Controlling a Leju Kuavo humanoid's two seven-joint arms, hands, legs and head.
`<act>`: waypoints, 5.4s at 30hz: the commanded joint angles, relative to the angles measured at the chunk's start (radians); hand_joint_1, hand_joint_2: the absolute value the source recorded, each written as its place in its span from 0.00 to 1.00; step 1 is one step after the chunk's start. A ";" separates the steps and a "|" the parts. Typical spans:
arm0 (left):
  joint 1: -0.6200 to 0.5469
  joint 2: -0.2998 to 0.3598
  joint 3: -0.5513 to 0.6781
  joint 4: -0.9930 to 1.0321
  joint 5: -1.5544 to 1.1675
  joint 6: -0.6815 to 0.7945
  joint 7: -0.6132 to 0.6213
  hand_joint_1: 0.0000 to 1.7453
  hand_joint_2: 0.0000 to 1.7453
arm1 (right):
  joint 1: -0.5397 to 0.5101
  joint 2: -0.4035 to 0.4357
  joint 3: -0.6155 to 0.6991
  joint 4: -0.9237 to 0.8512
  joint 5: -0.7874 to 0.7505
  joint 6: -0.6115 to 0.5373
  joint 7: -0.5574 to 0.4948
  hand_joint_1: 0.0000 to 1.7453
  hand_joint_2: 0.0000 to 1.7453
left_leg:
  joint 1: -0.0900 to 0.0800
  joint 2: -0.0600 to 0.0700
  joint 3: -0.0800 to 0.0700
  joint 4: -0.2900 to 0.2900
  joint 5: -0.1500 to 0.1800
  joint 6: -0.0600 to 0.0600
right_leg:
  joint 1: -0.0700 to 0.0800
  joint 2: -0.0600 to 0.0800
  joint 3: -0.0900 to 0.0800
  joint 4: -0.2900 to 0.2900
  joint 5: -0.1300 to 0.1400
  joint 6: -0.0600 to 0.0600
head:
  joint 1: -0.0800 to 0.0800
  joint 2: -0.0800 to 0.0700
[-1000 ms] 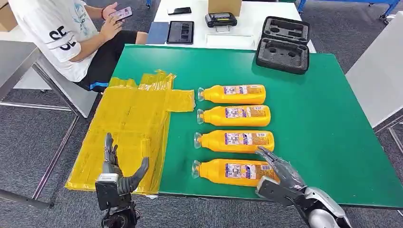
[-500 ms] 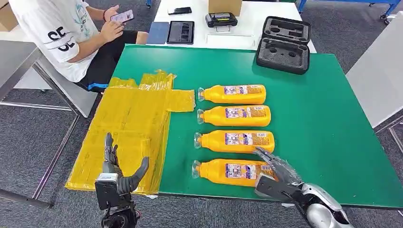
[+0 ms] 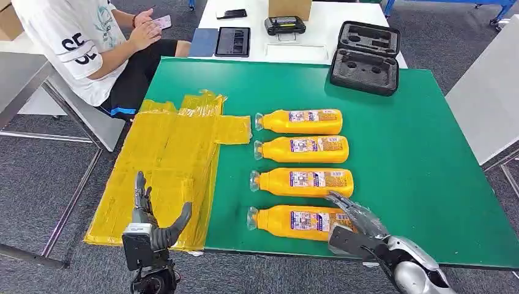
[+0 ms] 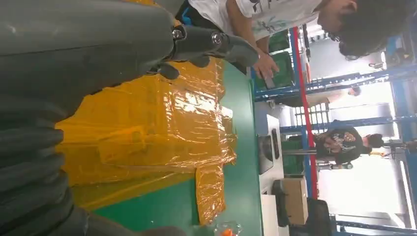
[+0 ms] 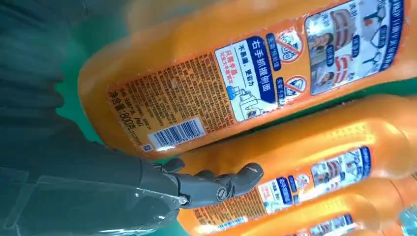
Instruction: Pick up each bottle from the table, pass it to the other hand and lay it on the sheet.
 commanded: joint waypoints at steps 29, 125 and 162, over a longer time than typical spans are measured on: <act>-0.018 0.008 0.000 0.016 0.012 0.009 0.000 0.00 1.00 | -0.715 -0.017 0.622 0.349 -0.237 0.239 0.109 0.00 1.00 | 0.001 0.003 0.007 -0.001 0.000 -0.001 | 0.001 0.002 0.008 -0.002 0.000 -0.002 | 0.001 0.000; 0.053 0.008 0.020 -0.046 -0.027 -0.015 0.022 0.00 1.00 | 0.180 -0.173 0.021 -0.360 0.114 0.020 0.136 0.00 1.00 | 0.000 0.000 0.005 -0.002 -0.003 0.001 | 0.000 0.000 0.005 -0.003 -0.002 0.001 | 0.000 0.000; 0.054 0.008 0.016 -0.047 -0.017 0.002 0.030 0.00 1.00 | -0.147 -0.097 0.176 -0.035 0.079 0.068 0.089 0.00 1.00 | 0.000 0.002 0.008 -0.001 -0.004 0.001 | 0.000 0.002 0.008 -0.002 -0.003 0.000 | 0.000 0.000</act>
